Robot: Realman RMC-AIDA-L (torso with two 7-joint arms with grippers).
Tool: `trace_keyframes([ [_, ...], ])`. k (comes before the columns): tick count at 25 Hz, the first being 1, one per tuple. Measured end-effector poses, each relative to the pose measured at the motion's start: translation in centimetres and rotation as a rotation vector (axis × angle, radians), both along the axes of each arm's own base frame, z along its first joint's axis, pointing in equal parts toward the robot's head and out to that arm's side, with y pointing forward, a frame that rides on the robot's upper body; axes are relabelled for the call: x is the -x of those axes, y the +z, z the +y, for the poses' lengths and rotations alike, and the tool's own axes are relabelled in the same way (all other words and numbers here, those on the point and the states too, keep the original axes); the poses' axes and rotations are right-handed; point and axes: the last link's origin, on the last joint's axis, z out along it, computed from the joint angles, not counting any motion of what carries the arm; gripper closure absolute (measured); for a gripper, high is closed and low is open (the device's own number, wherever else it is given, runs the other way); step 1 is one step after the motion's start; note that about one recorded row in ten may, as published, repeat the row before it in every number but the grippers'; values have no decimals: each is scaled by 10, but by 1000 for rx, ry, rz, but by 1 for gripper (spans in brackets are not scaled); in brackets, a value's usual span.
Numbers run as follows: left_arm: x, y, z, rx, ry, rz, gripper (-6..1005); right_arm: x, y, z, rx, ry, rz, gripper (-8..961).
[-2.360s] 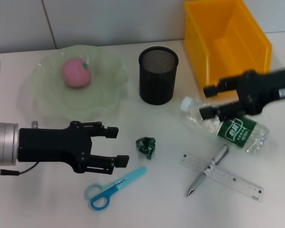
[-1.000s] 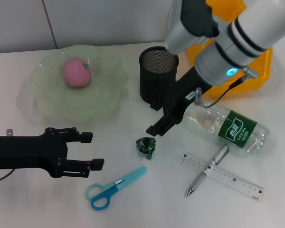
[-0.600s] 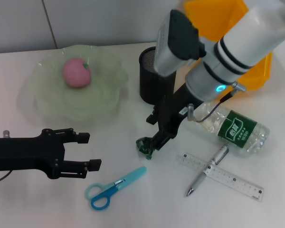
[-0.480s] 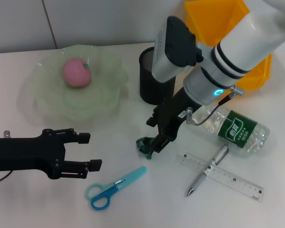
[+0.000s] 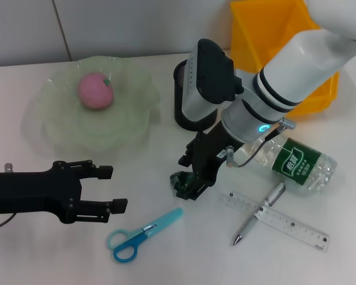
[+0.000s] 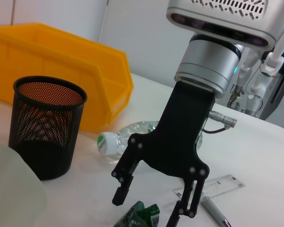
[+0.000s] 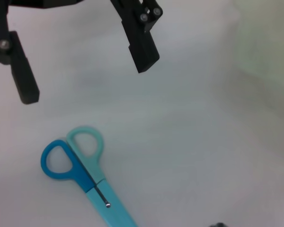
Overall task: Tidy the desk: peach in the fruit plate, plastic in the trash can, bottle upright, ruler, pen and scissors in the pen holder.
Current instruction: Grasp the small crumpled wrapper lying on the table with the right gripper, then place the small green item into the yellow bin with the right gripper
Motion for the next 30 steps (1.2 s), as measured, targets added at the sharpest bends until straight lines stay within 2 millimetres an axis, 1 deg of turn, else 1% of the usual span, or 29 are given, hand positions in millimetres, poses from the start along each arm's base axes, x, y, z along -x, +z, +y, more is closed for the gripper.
trace_keyframes([
  [6,0,1,0,-3,-1,-2,142,-3,-2,0,-1,1,-1,315],
  [12,-1,1,1,-5,-5,-2,142,-5,-9,-3,6,17,-8,318],
  [21,-1,3,2,-11,-4,-5,142,-6,-10,-1,-20,25,-2,322],
  [26,0,4,2,-13,-3,-3,142,-5,-9,0,-23,22,2,423],
  [30,0,5,3,-15,-5,-1,142,0,-3,1,-27,10,17,504],
])
